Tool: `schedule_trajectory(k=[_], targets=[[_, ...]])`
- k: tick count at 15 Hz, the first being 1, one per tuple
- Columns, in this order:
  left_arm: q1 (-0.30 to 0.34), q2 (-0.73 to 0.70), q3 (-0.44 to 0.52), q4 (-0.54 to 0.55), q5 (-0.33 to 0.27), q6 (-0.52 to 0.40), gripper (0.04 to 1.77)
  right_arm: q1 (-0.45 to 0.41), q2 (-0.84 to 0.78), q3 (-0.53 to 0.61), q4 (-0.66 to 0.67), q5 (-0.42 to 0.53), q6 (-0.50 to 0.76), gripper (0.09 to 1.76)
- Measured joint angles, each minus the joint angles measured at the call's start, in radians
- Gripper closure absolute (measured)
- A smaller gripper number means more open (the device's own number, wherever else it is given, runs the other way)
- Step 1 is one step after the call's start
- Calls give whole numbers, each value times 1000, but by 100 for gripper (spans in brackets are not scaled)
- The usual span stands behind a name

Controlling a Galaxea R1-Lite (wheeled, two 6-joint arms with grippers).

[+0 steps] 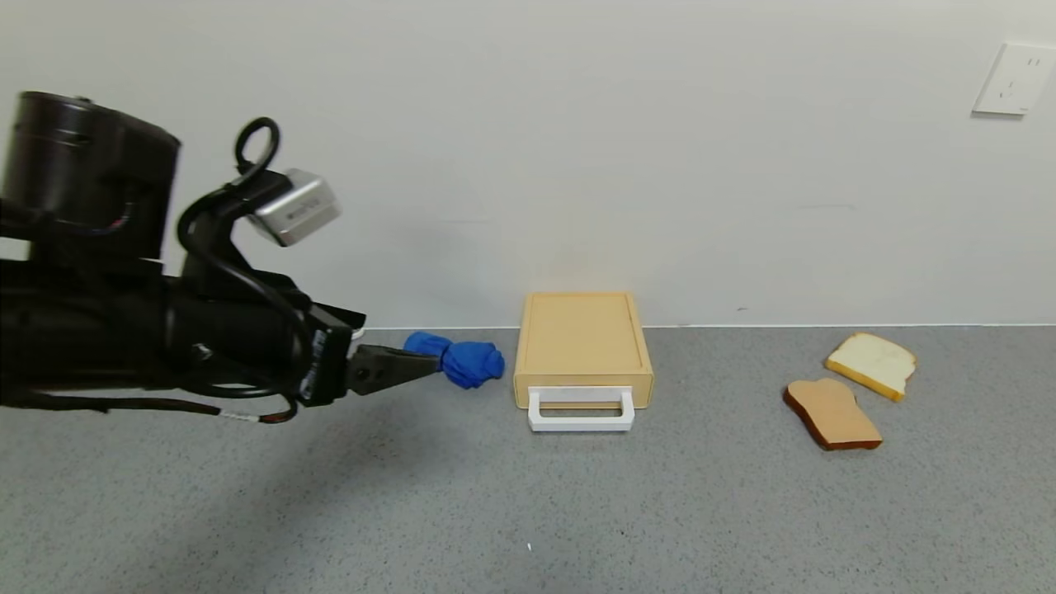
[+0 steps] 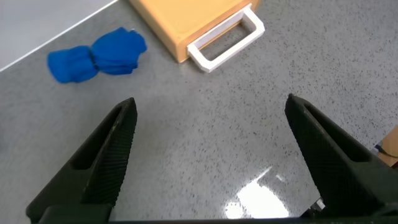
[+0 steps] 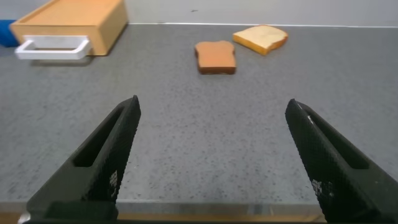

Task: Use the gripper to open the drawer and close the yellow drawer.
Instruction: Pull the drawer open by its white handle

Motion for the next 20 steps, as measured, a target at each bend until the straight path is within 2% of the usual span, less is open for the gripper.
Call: schedule_trajectory(k=[4, 9, 15, 20], targets=[[-94, 188, -122, 6, 7, 19, 9, 0, 0, 0, 0, -13, 0, 14], [-181, 367, -273, 89, 12, 45, 9, 0, 0, 0, 0, -13, 0, 14], [-227, 535, -369, 93, 49, 50, 9, 0, 0, 0, 0, -14, 0, 14], [-259, 642, -439, 82, 53, 53, 9, 0, 0, 0, 0, -13, 0, 14]])
